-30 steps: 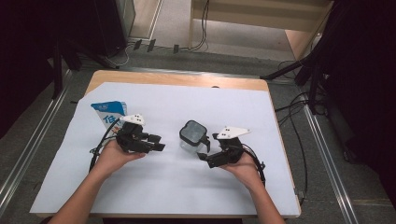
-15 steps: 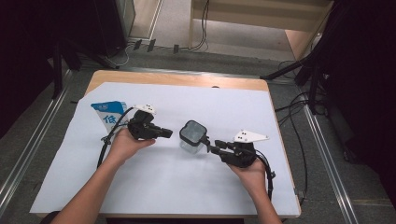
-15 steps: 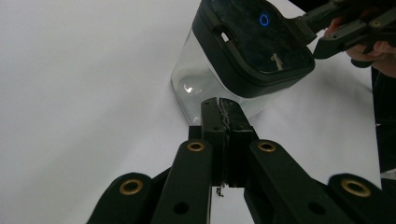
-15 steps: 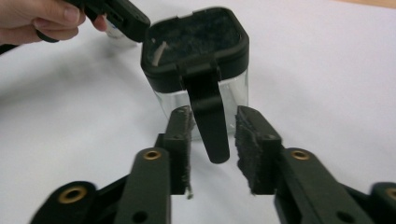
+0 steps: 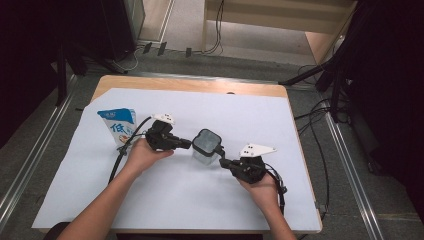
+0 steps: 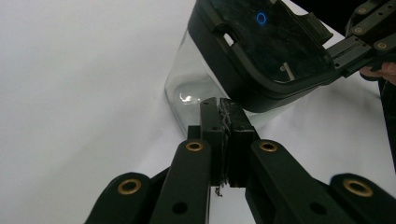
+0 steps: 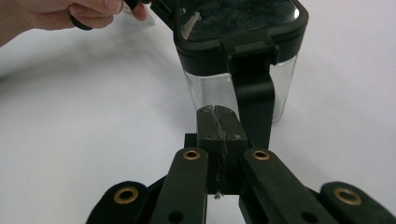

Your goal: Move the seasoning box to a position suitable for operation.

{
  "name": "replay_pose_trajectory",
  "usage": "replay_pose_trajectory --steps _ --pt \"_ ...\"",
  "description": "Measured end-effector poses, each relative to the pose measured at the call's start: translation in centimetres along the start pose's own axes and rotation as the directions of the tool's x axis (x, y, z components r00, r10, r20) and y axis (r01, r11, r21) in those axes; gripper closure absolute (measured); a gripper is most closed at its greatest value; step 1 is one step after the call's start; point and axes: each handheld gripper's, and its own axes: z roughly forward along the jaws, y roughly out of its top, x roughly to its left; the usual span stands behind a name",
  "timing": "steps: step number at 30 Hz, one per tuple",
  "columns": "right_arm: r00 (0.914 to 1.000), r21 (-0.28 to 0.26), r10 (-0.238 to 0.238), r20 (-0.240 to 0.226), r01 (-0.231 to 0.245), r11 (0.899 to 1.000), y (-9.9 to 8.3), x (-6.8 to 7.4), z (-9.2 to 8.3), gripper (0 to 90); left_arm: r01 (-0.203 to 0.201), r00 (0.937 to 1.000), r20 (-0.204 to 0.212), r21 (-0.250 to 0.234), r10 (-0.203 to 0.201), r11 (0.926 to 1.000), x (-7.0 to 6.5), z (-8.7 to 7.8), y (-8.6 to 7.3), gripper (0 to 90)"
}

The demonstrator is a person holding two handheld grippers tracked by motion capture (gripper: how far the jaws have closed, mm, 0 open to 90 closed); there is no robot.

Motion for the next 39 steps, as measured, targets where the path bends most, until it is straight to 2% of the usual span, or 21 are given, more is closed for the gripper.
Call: replay_pose_trajectory --steps 5,10,16,26,37,39 --pt "0.9999 -0.005 0.015 -0.003 -0.015 1.000 0.1 -0.5 0.3 90.0 0.006 0.9999 0.010 -0.002 -0.006 1.0000 0.1 0.0 -0.1 88.6" --pt "0.9997 -0.022 0.016 0.018 -0.016 1.000 0.1 -0.9 0.1 90.0 0.003 0.9998 0.020 0.001 -0.003 1.0000 -0.2 0.1 -0.1 87.5" --pt "0.9978 -0.050 0.064 0.016 -0.063 0.997 0.1 -1.9 -0.1 90.0 -0.016 0.9994 0.029 0.015 0.016 0.9998 -0.8 0.3 -0.1 87.2" --pt "0.9958 -0.046 0.073 0.055 -0.070 0.996 0.3 -3.1 0.0 90.0 -0.032 0.9982 0.050 0.010 0.032 0.9994 -1.7 0.8 -0.1 86.2" --pt "0.9886 -0.071 0.131 0.075 -0.126 0.990 0.4 -4.0 -0.1 90.0 -0.051 0.9967 0.064 0.009 0.050 0.9987 -2.3 1.3 0.0 85.6" --pt "0.9877 -0.074 0.137 0.075 -0.131 0.989 0.4 -4.1 -0.1 90.0 -0.072 0.9944 0.077 0.002 0.072 0.9974 -2.5 1.4 -0.1 84.5"
